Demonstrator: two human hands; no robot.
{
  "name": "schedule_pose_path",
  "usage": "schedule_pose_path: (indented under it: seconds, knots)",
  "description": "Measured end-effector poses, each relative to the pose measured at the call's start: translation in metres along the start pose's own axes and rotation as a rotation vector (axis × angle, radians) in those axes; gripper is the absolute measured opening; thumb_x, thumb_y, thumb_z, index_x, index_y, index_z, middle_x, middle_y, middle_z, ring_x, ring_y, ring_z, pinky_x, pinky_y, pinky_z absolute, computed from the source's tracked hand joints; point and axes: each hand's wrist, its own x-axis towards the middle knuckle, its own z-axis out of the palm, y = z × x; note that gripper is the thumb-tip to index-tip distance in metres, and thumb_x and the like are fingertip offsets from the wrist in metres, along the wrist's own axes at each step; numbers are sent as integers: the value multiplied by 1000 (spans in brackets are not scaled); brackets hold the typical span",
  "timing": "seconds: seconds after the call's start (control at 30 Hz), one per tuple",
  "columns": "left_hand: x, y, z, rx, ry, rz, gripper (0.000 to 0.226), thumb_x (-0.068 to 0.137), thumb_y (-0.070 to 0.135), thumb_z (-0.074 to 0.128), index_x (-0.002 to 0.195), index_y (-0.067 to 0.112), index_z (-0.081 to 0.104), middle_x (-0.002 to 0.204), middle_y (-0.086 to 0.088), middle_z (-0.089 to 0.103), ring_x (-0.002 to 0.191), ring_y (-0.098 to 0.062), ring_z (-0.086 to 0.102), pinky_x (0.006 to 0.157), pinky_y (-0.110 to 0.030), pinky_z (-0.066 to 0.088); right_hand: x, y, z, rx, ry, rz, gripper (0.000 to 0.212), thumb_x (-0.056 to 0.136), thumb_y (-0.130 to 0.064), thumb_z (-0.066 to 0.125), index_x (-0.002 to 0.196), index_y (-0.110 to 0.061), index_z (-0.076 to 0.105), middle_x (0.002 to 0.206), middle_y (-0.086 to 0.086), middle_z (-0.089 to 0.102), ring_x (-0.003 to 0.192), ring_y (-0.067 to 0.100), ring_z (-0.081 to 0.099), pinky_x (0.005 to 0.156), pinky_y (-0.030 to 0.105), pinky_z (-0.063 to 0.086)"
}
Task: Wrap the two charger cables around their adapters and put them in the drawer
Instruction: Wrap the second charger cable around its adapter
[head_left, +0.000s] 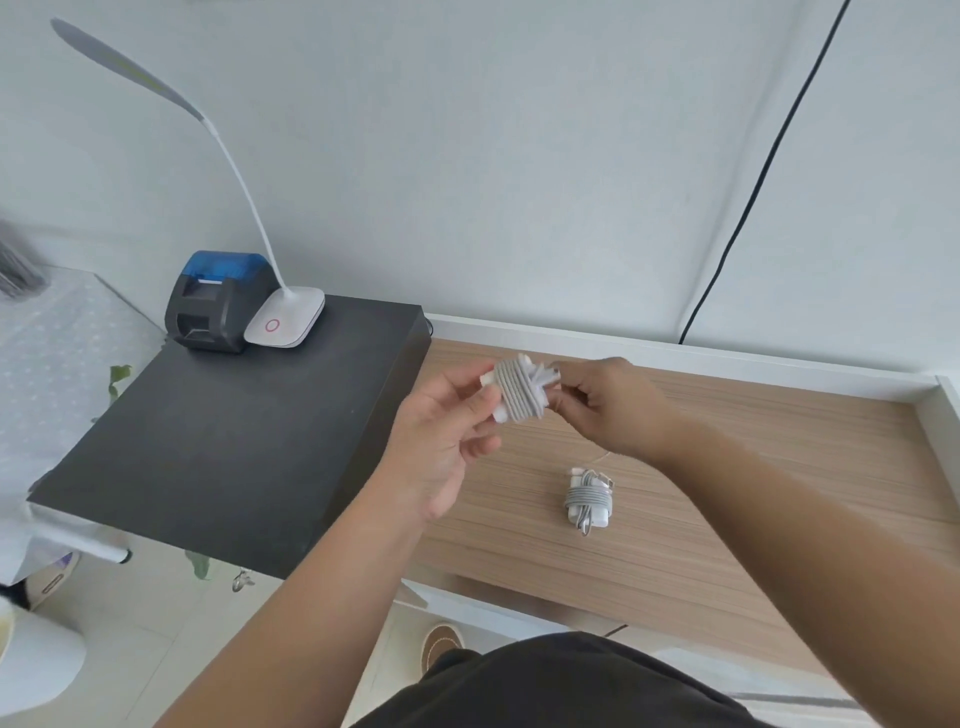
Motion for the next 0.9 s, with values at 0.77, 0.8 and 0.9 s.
schedule_pose_path:
  seconds: [0.77, 0.8, 0.9]
  knots:
    - [12, -22, -15, -143, 389, -134, 29, 83, 6, 73, 112, 6, 67, 96, -7, 72, 72, -11, 68, 66, -20, 58, -33, -52, 47, -149, -137, 160, 21, 101, -32, 32, 101, -18, 47, 59, -3, 46, 57, 27, 47, 53, 32, 36]
    - [14, -20, -15, -183, 384, -142, 32, 84, 8, 72, 115, 6, 66, 94, -6, 72, 70, -9, 67, 62, -18, 57, -35, -49, 49, -94, -134, 173, 20, 101, -32, 34, 99, -19, 49, 56, -6, 44, 56, 25, 47, 54, 33, 39]
    - [14, -17, -12, -254, 290, -175, 43, 82, 14, 72, 123, 6, 63, 91, -2, 71, 71, -6, 64, 51, -12, 51, -40, -34, 53, 173, -140, 237, 20, 101, -30, 40, 86, -28, 52, 55, -8, 44, 53, 10, 44, 59, 30, 41]
